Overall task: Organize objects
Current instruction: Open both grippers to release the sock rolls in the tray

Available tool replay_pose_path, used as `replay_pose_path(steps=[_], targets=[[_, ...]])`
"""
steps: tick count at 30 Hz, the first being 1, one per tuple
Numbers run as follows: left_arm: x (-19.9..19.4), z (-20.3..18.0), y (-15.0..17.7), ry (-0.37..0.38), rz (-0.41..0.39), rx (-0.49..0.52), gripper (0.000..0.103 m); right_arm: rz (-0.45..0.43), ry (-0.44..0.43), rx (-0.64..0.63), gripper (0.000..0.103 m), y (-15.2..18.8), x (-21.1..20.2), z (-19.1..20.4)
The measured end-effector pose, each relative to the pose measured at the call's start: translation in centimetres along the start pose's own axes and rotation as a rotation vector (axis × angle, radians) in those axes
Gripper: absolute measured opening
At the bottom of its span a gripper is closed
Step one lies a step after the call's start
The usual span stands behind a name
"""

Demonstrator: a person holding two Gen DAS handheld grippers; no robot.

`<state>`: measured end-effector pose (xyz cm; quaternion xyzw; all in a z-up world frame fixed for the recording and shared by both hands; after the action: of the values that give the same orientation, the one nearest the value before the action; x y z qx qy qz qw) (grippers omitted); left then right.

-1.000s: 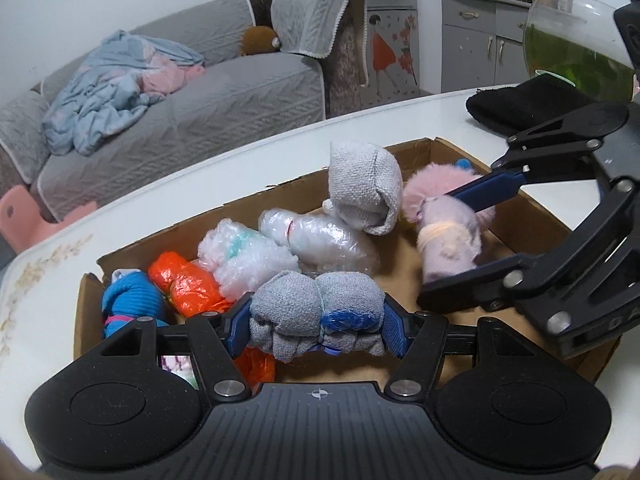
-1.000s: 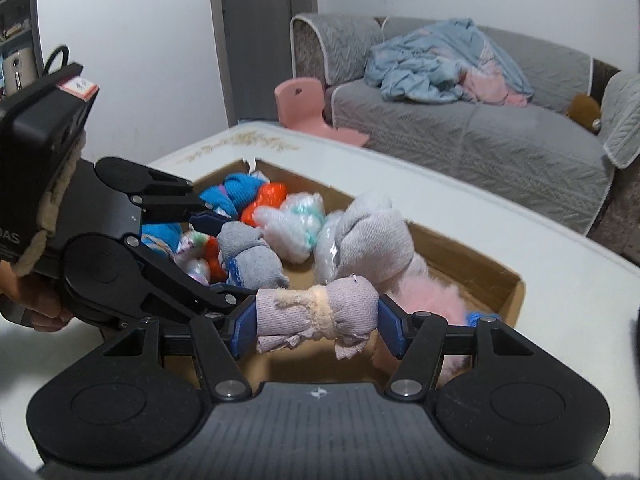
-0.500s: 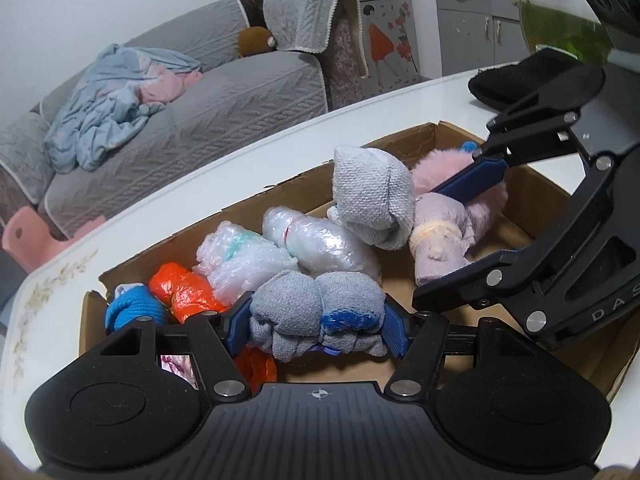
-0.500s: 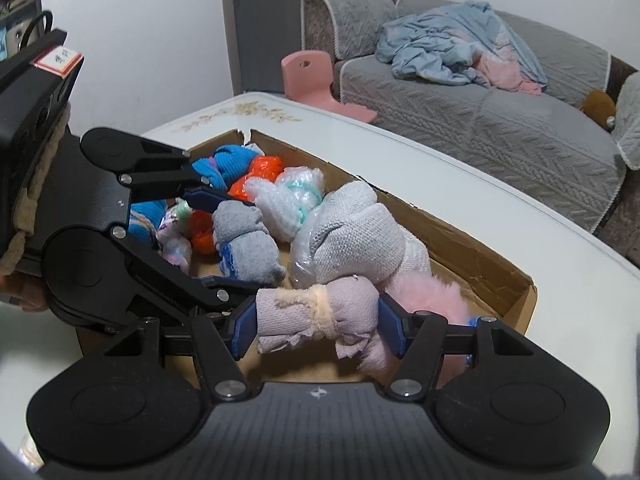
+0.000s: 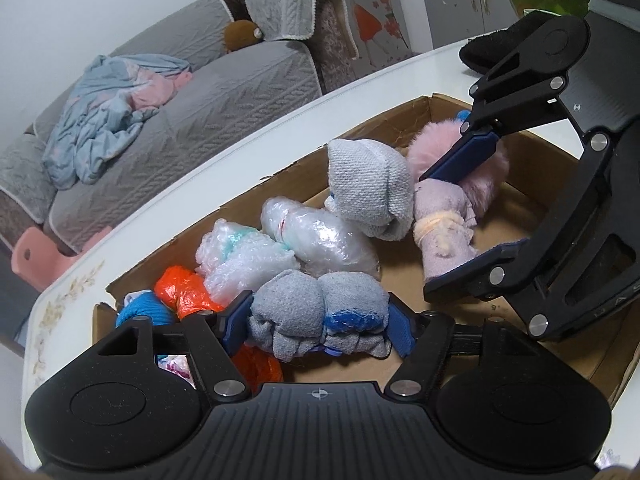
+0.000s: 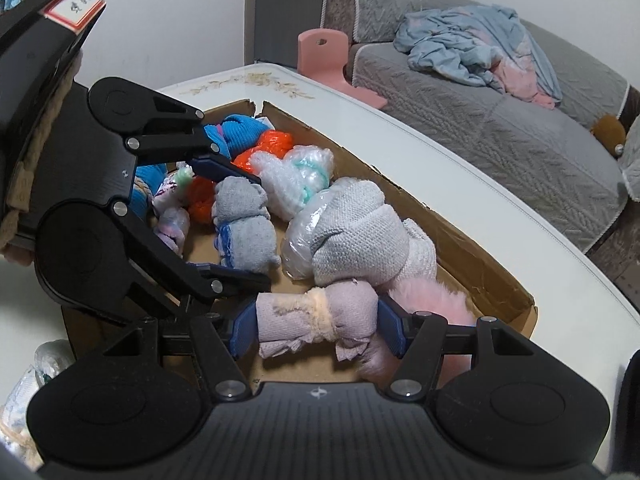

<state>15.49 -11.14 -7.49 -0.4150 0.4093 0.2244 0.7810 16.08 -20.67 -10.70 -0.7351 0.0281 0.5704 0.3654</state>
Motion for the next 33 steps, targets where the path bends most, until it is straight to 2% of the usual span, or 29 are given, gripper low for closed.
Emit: replay_pose_path(steps=[2,7,33], targets=[[-0.1,0.0,0.0,-0.003,0.004,0.006,0.077,0.005,0.006,-0.007,0.06,0.0,0.1,0.0],[-0.3,-0.1,0.3,-0.028,0.003,0.012,0.085,-0.007,0.01,-0.01,0.07,0.1,-0.4,0.1],[-5.0,1.0,0.9,-0.064,-0.04,-0.021,0.088,-0.038,0.054,-0.036,0.074,-0.1,-3.7,1.8]])
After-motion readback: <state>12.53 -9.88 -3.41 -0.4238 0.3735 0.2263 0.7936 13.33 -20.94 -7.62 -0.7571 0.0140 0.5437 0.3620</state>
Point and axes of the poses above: each gripper's, at about its wrist camera, not at the fingertips, and x roughly the way its jaws point, z to its left, y to its underside, the point moved 2 cm from there along x, roughly the way its jaws point, and after that the axes turned 11 degrees about z, right-handed, at the moved point
